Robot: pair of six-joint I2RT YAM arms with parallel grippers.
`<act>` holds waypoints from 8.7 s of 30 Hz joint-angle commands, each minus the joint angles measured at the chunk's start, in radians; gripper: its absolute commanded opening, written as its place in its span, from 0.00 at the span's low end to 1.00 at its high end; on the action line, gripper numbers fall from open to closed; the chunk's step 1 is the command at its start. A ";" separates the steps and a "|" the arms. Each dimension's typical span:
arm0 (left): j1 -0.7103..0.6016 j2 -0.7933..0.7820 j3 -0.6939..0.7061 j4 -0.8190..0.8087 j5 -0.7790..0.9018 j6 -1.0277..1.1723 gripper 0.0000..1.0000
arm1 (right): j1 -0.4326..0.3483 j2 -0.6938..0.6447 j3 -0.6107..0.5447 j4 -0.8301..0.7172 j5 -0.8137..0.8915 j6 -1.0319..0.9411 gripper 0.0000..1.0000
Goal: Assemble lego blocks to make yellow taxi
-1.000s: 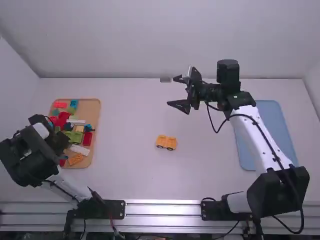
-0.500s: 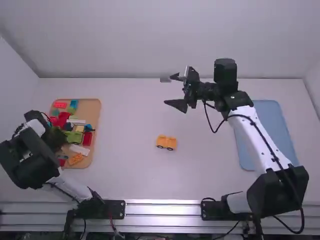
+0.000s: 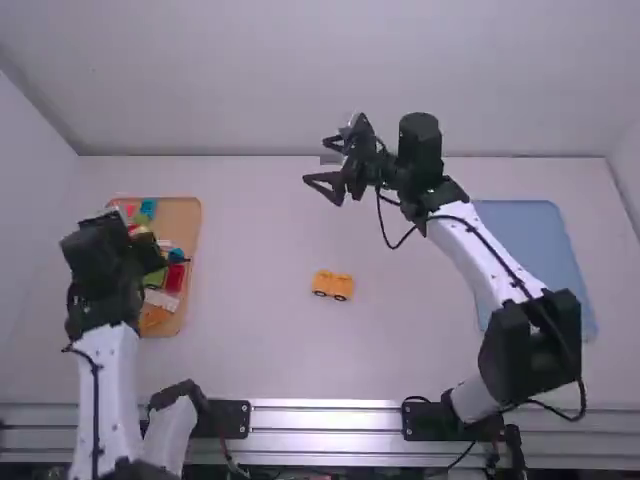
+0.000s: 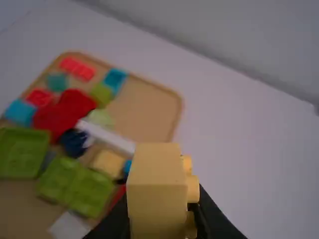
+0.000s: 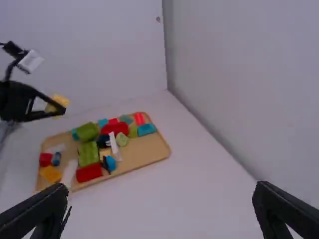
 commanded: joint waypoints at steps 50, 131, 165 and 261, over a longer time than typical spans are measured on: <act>-0.790 0.608 0.006 0.849 0.053 0.260 0.02 | 0.059 0.174 -0.075 -0.167 -0.019 0.270 0.52; -0.612 0.665 0.022 0.937 1.048 0.144 0.41 | 0.066 0.125 0.365 -1.258 -0.022 -0.927 0.10; -0.612 0.665 0.022 1.396 0.893 -0.178 0.18 | -0.031 0.125 0.365 -1.065 -0.414 -0.927 0.34; -0.487 0.665 0.021 0.939 0.787 0.071 0.99 | 0.046 0.086 -0.300 -0.841 0.812 -0.765 0.34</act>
